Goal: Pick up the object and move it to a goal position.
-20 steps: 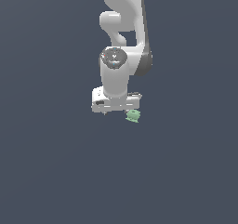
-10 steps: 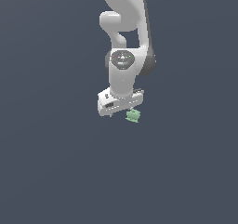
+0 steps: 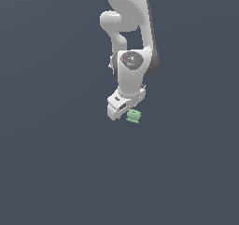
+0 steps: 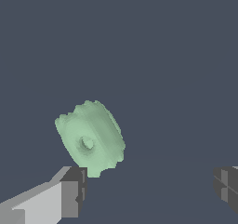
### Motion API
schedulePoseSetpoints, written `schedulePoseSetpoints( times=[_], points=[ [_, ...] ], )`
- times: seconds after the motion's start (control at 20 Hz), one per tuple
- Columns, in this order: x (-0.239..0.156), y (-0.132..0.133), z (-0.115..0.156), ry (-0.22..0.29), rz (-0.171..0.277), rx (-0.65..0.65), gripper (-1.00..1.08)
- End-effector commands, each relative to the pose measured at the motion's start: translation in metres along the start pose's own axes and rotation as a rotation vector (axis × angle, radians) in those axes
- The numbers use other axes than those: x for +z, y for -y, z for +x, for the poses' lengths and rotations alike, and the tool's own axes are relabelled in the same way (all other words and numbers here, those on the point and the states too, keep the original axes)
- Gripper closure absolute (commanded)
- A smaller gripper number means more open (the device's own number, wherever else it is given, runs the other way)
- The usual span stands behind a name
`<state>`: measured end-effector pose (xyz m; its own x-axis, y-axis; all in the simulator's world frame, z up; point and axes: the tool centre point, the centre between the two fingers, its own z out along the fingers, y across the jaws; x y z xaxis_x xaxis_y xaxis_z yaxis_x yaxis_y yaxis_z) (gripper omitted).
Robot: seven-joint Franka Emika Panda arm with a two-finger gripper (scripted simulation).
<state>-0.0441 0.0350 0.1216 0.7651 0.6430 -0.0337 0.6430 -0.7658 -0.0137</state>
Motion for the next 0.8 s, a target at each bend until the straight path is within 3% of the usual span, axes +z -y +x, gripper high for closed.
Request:
schedulePoseSetpoints(
  times=[0.0, 0.4, 0.75],
  points=[
    [0.003, 0.008, 0.002, -0.005, -0.003, -0.086, -0.92],
    [0.012, 0.032, 0.006, -0.018, -0.013, -0.338, -0.92],
    [0.017, 0.046, 0.008, -0.026, -0.02, -0.477, -0.92]
  ],
)
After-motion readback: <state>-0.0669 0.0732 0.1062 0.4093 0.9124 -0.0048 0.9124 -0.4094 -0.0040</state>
